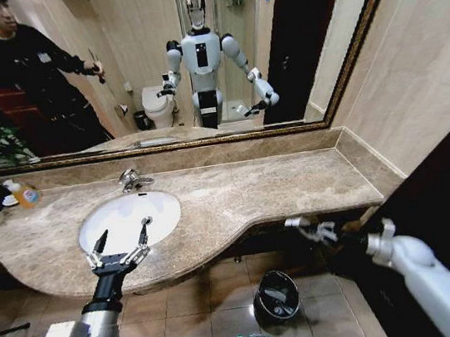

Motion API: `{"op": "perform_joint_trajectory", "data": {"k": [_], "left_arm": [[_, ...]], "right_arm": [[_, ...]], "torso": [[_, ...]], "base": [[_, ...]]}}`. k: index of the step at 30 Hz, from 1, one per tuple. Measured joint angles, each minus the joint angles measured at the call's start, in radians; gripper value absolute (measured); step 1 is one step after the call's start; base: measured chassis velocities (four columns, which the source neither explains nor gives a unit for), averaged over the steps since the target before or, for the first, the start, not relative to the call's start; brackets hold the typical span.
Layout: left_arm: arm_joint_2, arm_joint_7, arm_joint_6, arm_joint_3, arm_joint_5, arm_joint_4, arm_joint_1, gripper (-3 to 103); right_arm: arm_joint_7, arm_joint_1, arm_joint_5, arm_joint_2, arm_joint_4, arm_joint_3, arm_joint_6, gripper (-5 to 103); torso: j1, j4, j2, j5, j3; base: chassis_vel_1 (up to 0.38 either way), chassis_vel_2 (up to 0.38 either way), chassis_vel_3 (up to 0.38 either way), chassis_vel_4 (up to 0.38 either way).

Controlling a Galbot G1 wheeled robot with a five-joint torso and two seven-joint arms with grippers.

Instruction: Pick up the trash from the sink and place it in the trash bin.

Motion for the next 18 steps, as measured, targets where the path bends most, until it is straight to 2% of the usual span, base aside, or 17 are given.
{"op": "perform_joint_trajectory", "data": {"k": [1, 3, 4, 5, 7, 8, 9, 10, 11, 12, 13, 15, 17, 18], "left_arm": [[0.000, 0.000, 0.000, 0.000, 0.000, 0.000, 0.000, 100], [0.000, 0.000, 0.000, 0.000, 0.000, 0.000, 0.000, 100], [0.000, 0.000, 0.000, 0.000, 0.000, 0.000, 0.000, 100], [0.000, 0.000, 0.000, 0.000, 0.000, 0.000, 0.000, 100], [0.000, 0.000, 0.000, 0.000, 0.000, 0.000, 0.000, 100], [0.000, 0.000, 0.000, 0.000, 0.000, 0.000, 0.000, 100], [0.000, 0.000, 0.000, 0.000, 0.000, 0.000, 0.000, 100], [0.000, 0.000, 0.000, 0.000, 0.000, 0.000, 0.000, 100], [0.000, 0.001, 0.000, 0.000, 0.000, 0.000, 0.000, 100], [0.000, 0.000, 0.000, 0.000, 0.000, 0.000, 0.000, 100], [0.000, 0.000, 0.000, 0.000, 0.000, 0.000, 0.000, 100], [0.000, 0.000, 0.000, 0.000, 0.000, 0.000, 0.000, 100], [0.000, 0.000, 0.000, 0.000, 0.000, 0.000, 0.000, 100], [0.000, 0.000, 0.000, 0.000, 0.000, 0.000, 0.000, 100]], "right_arm": [[0.000, 0.000, 0.000, 0.000, 0.000, 0.000, 0.000, 1], [0.108, 0.001, -0.082, 0.072, -0.111, -0.034, 0.075, 1], [0.108, 0.001, -0.082, 0.072, -0.111, -0.034, 0.075, 1], [0.167, 0.007, -0.108, 0.098, -0.164, -0.052, 0.108, 1], [0.364, 0.048, -0.181, 0.152, -0.327, -0.107, 0.192, 1], [0.364, 0.048, -0.181, 0.152, -0.327, -0.107, 0.192, 1], [0.523, 0.077, -0.235, 0.183, -0.410, -0.137, 0.235, 1], [0.523, 0.077, -0.235, 0.183, -0.410, -0.137, 0.235, 1], [0.609, 0.090, -0.272, 0.200, -0.440, -0.146, 0.246, 1], [0.740, 0.106, -0.326, 0.230, -0.474, -0.154, 0.241, 1], [0.740, 0.106, -0.326, 0.230, -0.474, -0.154, 0.241, 1], [0.873, 0.121, -0.398, 0.260, -0.515, -0.165, 0.214, 1], [0.893, 0.127, -0.431, 0.273, -0.533, -0.161, 0.213, 1], [0.914, 0.136, -0.475, 0.288, -0.567, -0.161, 0.213, 1]], "torso": [[0.000, 0.0000, 0.000, 0.0000, 0.000], [0.000, 0.0000, 0.000, -0.0017, 0.000], [0.000, 0.0000, 0.000, -0.0017, 0.000], [0.000, -0.0001, 0.000, -0.0006, 0.000], [0.000, -0.0001, 0.000, -0.0016, 0.000], [0.000, -0.0001, 0.000, -0.0016, 0.000], [0.000, 0.0000, 0.000, -0.0005, 0.000], [0.000, 0.0000, 0.000, -0.0005, 0.000], [0.000, 0.0000, 0.000, -0.0004, 0.000], [0.000, 0.0001, 0.000, -0.0008, 0.000], [0.000, 0.0001, 0.000, -0.0008, 0.000], [0.000, 0.0001, 0.000, -0.0017, 0.000], [0.000, 0.0000, 0.000, -0.0018, 0.000], [0.000, 0.0000, 0.000, -0.0001, 0.000]], "base": [[0.000, 0.000, 0.000, 0.000], [0.000, 0.000, 0.000, 0.000], [0.000, 0.000, 0.000, 0.000], [0.000, 0.000, 0.000, 0.000], [0.000, 0.000, 0.000, 0.000], [0.000, 0.000, 0.000, 0.000], [0.000, 0.000, 0.000, 0.000], [0.000, 0.000, 0.000, 0.000], [0.000, 0.000, 0.000, 0.000], [0.000, 0.000, 0.000, 0.000], [0.000, 0.000, 0.000, 0.000], [0.000, 0.000, 0.000, 0.000], [0.000, 0.000, 0.000, 0.000], [0.000, 0.000, 0.000, 0.000]]}}
